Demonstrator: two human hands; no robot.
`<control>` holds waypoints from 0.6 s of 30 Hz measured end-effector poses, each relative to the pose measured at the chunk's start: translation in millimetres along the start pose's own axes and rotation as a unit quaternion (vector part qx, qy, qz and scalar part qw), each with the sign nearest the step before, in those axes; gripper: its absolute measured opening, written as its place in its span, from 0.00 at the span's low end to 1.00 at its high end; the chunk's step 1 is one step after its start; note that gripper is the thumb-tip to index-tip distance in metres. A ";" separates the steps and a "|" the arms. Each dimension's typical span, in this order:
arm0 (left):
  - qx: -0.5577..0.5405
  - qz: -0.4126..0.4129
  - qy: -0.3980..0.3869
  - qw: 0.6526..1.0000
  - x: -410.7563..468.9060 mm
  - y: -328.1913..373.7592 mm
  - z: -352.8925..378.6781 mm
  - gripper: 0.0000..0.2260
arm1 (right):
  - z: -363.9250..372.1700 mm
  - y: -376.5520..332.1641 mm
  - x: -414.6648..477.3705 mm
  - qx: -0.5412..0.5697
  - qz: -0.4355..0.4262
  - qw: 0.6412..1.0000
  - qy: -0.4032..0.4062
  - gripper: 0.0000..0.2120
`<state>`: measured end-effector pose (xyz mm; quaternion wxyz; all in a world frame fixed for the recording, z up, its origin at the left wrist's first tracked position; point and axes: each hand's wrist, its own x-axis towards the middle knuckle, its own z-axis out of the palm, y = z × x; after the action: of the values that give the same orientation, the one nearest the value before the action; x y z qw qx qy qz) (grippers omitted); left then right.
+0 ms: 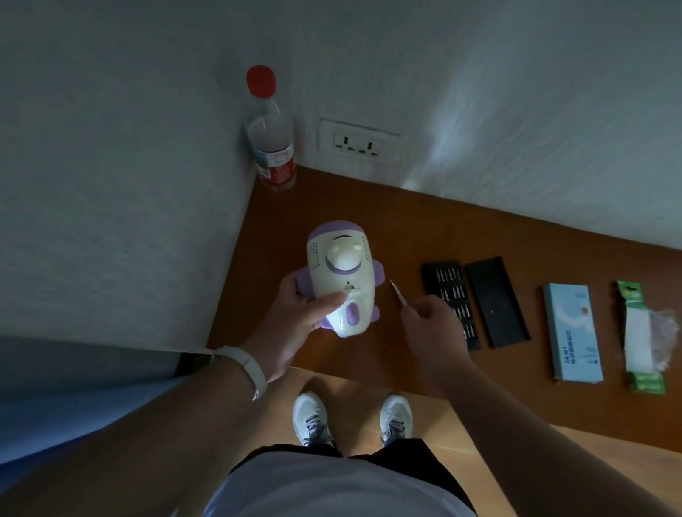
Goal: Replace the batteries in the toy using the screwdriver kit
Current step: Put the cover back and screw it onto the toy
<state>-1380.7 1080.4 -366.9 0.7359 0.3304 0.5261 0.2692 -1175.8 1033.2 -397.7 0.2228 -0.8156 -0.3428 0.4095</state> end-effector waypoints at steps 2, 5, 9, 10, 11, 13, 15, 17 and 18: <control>0.004 0.004 0.003 1.000 -1.0 -1.1 -1.4 0.31 | -2.7 8.2 9.4 -0.128 -0.044 0.991 0.010 0.05; 0.010 0.007 0.027 1.000 -2.7 -3.4 -2.6 0.28 | -0.2 13.1 18.7 -0.250 -0.094 0.964 0.003 0.09; 0.046 0.021 0.049 0.998 -6.3 -1.9 -1.2 0.32 | 8.2 11.7 24.9 -0.313 -0.102 0.944 -0.014 0.08; 0.052 0.025 0.056 0.997 -7.1 -1.1 -0.5 0.32 | 9.8 11.3 26.0 -0.312 -0.100 0.945 -0.017 0.07; 0.058 0.030 0.064 0.996 -8.0 -0.4 -0.1 0.32 | 11.3 10.9 26.9 -0.306 -0.098 0.947 -0.019 0.05; 0.068 0.035 0.075 0.994 -8.7 0.1 0.1 0.32 | 13.2 9.5 26.8 -0.289 -0.088 0.953 -0.026 0.03; 0.082 0.038 0.082 0.993 -9.3 0.9 0.3 0.31 | 13.3 9.0 23.8 -0.271 -0.083 0.958 -0.036 0.04; 0.102 0.045 0.089 0.990 -9.9 2.3 -0.7 0.29 | 11.4 9.2 17.0 -0.244 -0.087 0.965 -0.035 0.05; 0.114 0.050 0.092 0.988 -10.6 3.2 -2.0 0.28 | 10.0 9.3 12.2 -0.224 -0.090 0.970 -0.031 0.06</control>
<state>-1386.0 1074.9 -358.6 0.6275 0.4114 0.6021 0.2731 -1175.3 1037.0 -415.6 0.0600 -0.7977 -0.5039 0.3257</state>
